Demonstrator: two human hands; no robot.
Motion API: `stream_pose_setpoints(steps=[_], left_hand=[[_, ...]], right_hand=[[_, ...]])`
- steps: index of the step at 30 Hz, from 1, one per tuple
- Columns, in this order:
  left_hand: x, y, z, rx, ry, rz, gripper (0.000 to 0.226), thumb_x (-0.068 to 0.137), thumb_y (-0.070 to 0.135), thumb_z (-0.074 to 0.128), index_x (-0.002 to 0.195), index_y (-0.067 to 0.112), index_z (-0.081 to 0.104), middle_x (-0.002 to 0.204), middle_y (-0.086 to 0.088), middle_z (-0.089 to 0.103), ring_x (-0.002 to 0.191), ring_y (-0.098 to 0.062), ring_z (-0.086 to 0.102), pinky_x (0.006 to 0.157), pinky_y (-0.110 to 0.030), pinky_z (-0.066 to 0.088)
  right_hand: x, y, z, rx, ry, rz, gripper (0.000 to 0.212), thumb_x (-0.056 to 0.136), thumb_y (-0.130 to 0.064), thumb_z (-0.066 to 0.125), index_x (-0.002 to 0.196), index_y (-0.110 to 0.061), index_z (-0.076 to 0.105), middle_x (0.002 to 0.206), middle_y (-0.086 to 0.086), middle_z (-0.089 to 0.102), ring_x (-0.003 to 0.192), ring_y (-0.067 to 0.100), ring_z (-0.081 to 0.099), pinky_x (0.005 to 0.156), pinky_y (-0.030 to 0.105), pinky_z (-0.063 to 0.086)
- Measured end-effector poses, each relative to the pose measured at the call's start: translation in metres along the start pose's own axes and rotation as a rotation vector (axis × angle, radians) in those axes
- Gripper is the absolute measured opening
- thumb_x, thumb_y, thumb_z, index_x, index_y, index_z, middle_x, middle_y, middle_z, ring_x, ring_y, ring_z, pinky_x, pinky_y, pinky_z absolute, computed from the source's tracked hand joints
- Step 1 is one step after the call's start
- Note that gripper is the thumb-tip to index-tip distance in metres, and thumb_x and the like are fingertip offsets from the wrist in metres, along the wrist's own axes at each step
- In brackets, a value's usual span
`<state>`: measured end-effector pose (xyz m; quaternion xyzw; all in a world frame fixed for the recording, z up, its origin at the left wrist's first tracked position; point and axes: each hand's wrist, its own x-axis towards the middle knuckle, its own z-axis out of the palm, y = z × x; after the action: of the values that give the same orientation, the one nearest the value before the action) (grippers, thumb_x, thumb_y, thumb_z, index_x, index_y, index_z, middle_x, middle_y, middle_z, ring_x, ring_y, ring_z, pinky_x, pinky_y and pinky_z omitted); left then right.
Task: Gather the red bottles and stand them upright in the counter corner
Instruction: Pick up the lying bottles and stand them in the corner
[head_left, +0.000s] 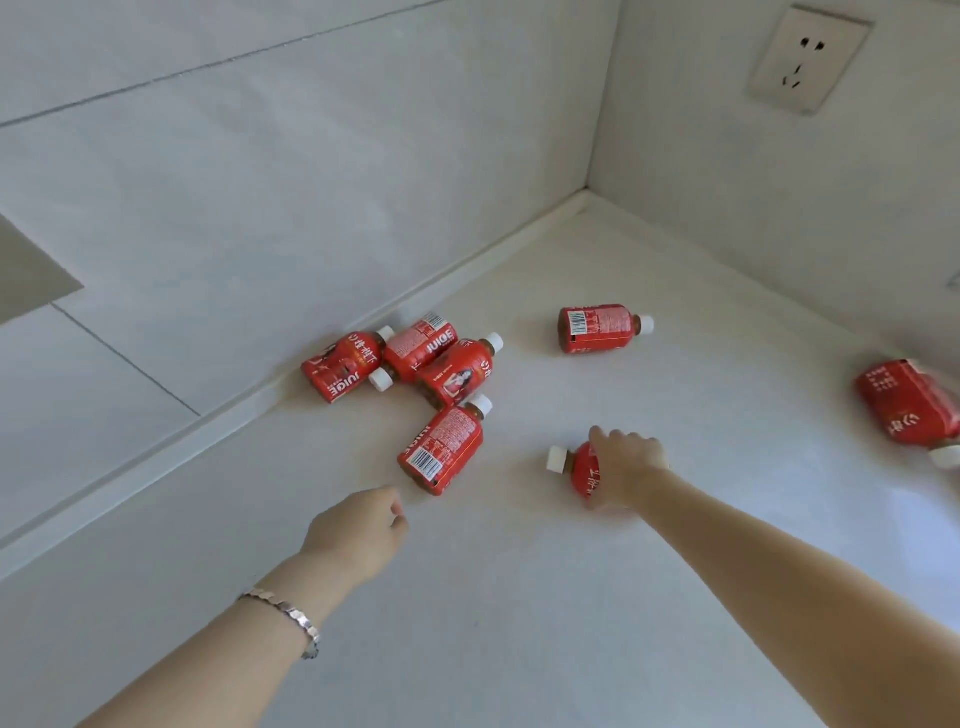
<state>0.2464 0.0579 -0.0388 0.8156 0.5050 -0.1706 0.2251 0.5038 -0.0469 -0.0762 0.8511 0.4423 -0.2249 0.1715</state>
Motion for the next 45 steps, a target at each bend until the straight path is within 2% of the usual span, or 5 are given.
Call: stream_pose_setpoints(steps=[6,13,23,35,45], left_hand=[[0.041,0.032,-0.011,-0.004,0.195,0.056,0.043,0.086,0.036,0.058,0.121,0.013,0.048,0.125,-0.009,0.053,0.116,-0.026,0.052,0.091,-0.039,0.048],[0.101,0.066,0.017,-0.070,0.103,-0.043,0.081,0.071,0.049,0.072,0.132,0.012,0.035,0.128,-0.012,0.051,0.119,-0.030,0.051,0.098,-0.041,0.044],[0.009,0.029,0.036,-0.794,0.291,-0.050,0.060,0.061,0.026,0.083,0.105,0.033,0.044,0.095,0.014,0.059,0.084,-0.013,0.060,0.072,-0.025,0.045],[-0.179,-0.192,0.075,-1.199,0.663,-0.518,0.066,0.061,0.002,0.083,0.106,0.027,0.042,0.101,0.006,0.056,0.097,-0.024,0.058,0.084,-0.033,0.044],[-0.335,-0.445,0.102,-1.192,0.841,-0.620,0.068,0.061,0.007,0.083,0.108,0.029,0.040,0.108,0.003,0.057,0.099,-0.021,0.056,0.084,-0.029,0.042]], right_hand=[[-0.008,0.013,-0.001,0.232,0.072,-0.045,0.062,0.068,-0.044,0.067,0.123,-0.027,0.045,0.108,-0.004,0.061,0.097,0.019,0.061,0.071,0.025,0.040],[-0.035,0.017,-0.018,0.519,0.171,-0.065,0.067,0.063,-0.050,0.075,0.120,-0.034,0.044,0.105,-0.011,0.061,0.084,0.012,0.056,0.070,0.024,0.044],[-0.068,-0.009,-0.005,0.602,0.120,-0.113,0.058,0.062,-0.048,0.077,0.109,-0.037,0.045,0.093,-0.012,0.060,0.082,0.016,0.061,0.072,0.031,0.052],[-0.146,-0.207,0.031,0.571,-0.063,-0.449,0.064,0.060,-0.040,0.081,0.112,-0.033,0.045,0.095,-0.011,0.058,0.089,0.014,0.058,0.075,0.024,0.046],[-0.290,-0.447,0.089,0.388,-0.104,-0.696,0.068,0.056,-0.048,0.081,0.111,-0.039,0.042,0.092,-0.016,0.057,0.085,0.010,0.058,0.073,0.020,0.045]])
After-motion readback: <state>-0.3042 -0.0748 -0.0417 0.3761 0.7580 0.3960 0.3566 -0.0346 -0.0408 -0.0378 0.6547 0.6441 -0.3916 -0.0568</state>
